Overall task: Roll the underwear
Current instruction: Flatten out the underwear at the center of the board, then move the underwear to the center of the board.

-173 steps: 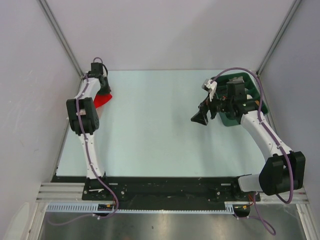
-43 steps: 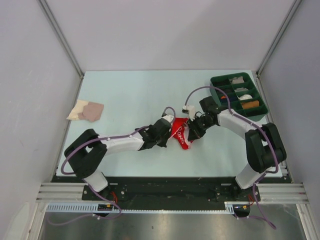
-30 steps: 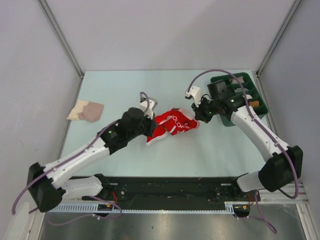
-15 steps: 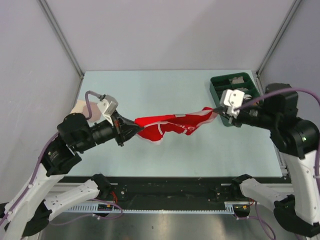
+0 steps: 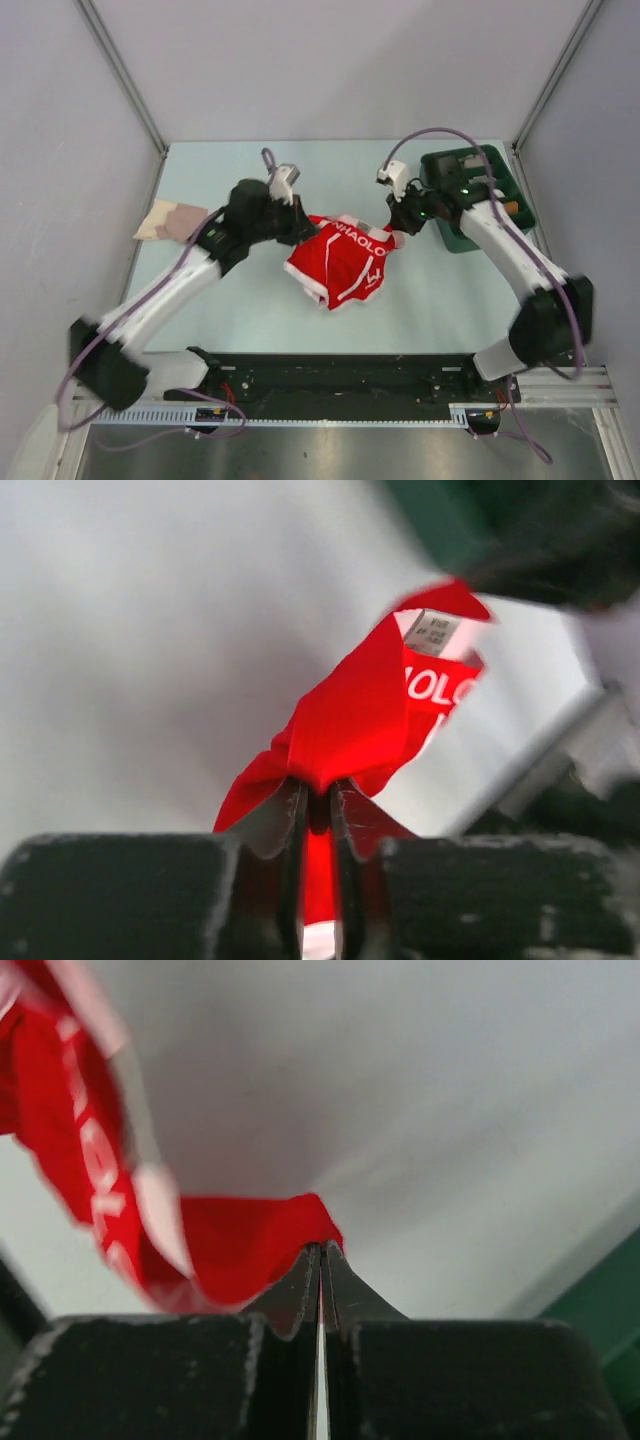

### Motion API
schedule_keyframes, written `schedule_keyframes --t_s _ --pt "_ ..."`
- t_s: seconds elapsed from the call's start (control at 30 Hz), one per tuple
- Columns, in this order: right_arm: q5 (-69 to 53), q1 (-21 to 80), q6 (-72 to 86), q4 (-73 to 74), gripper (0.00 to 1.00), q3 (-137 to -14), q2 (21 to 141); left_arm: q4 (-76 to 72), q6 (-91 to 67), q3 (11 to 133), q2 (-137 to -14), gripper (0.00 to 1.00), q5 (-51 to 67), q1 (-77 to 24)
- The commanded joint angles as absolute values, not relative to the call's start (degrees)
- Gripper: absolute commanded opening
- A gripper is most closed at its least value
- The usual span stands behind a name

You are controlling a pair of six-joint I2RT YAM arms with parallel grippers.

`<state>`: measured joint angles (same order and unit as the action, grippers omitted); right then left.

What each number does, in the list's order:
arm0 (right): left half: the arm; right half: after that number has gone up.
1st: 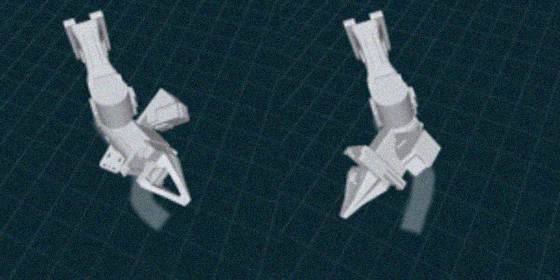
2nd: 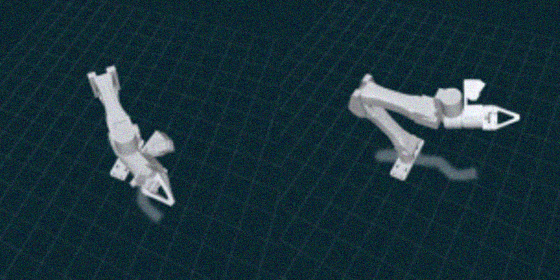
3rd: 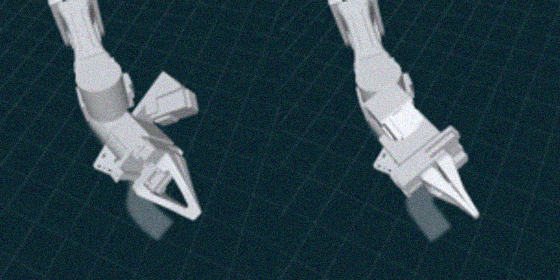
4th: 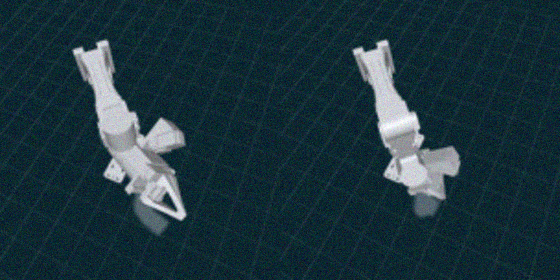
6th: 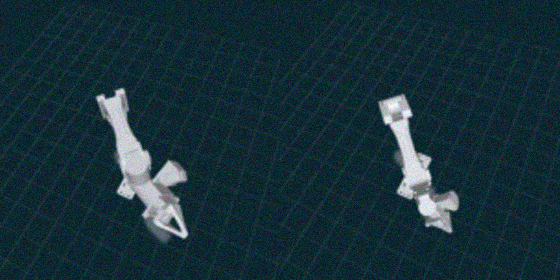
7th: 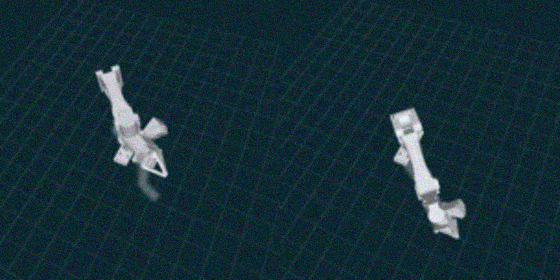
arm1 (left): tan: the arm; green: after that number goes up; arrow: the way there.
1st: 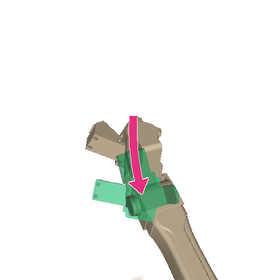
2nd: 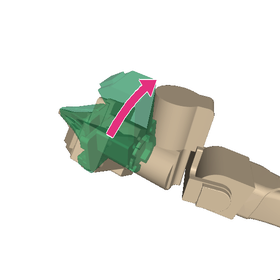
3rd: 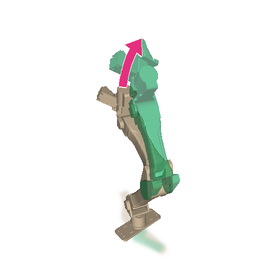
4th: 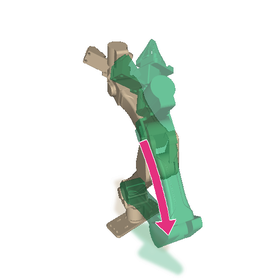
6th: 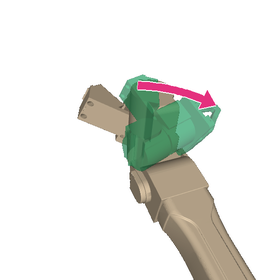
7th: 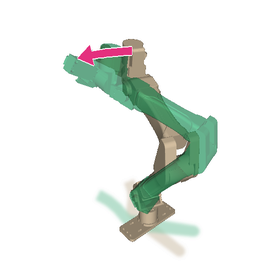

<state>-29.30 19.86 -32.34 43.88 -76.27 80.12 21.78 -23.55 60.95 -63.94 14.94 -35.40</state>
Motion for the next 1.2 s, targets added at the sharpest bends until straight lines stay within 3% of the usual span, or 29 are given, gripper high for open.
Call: schedule_keyframes --t_s 0.0,0.07,0.1,0.2,0.27,0.33,0.4,0.43,0.5,0.57,0.73,0.87,1.17 --pt "-17.5 17.14 -25.49 27.01 0.06 -75.93 94.52 10.64 -26.28 65.71 -88.11 0.29 11.35 -25.15" --pt "-17.31 15.57 -25.58 27.77 0.11 -79.18 97.72 11.51 -25.76 75.87 -98.41 0.39 10.73 -22.86" --pt "-18.36 15.03 -25.92 29.25 0.16 -79.89 98.26 14.12 -24.19 79.33 -100.53 0.58 9.5 -22.85" --pt "-22.05 14.06 -29.33 30.93 0.32 -79.46 95.72 18.53 -20.5 88.41 -101.08 0.73 5.11 -22.94" --pt "-26.35 13.62 -31.98 31.72 0.41 -78.06 92.91 19.07 -18.56 87.29 -96.45 0.79 2.55 -22.94" --pt "-32.3 13.27 -37.75 33.39 0.56 -77.17 91.24 19.69 -16.0 83.87 -92.22 0.87 1.85 -22.85" --pt "-39.16 13.62 -46.89 40.81 0.69 -76.29 89.83 18.38 -14.25 74.83 -84.6 0.91 4.03 -22.85" --pt "-44.51 14.32 -59.81 44.61 0.73 -76.03 89.74 18.02 -13.89 71.4 -82.03 0.91 5.0 -22.85" --pt "-46.23 16.6 -76.65 60.62 0.73 -75.24 91.31 18.02 -12.93 61.73 -73.8 0.93 6.59 -22.85" --pt "-41.68 20.99 -85.58 61.1 0.7 -72.7 92.11 18.8 -12.22 53.93 -67.45 0.97 5.81 -22.76" --pt "-31.13 27.59 -79.99 47.13 0.63 -63.56 90.79 21.09 -11.77 45.36 -45.59 1.0 3.61 -21.71" --pt "-27.78 28.65 -75.77 41.58 0.59 -62.14 91.93 20.22 -14.41 39.57 -35.8 1.0 5.71 -21.53" --pt "-23.29 29.27 -73.56 35.95 0.57 -59.77 94.74 20.39 -20.04 33.93 -32.79 1.0 10.63 -21.53"
